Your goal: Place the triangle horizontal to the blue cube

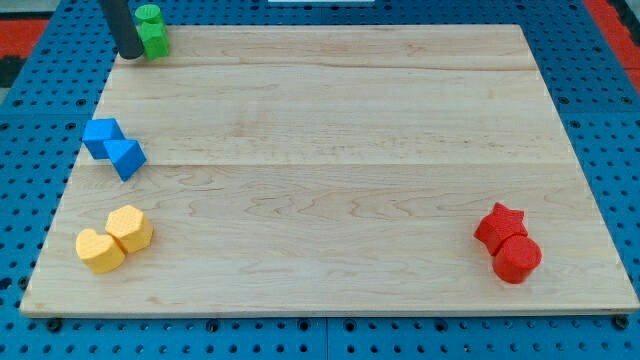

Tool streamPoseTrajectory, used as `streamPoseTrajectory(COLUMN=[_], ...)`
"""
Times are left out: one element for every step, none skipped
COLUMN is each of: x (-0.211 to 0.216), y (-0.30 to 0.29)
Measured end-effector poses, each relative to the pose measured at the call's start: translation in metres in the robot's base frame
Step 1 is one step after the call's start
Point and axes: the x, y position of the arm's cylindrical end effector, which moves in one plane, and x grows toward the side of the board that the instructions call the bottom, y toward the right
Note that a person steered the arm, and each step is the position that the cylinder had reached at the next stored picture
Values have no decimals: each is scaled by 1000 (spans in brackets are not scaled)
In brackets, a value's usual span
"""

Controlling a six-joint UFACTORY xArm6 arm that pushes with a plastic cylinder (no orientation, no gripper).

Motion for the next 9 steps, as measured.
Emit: streamPoseTrajectory(x=[14,59,63,123,204,232,192,236,222], y=[12,3,-45,-42,-21,61,97,87,16])
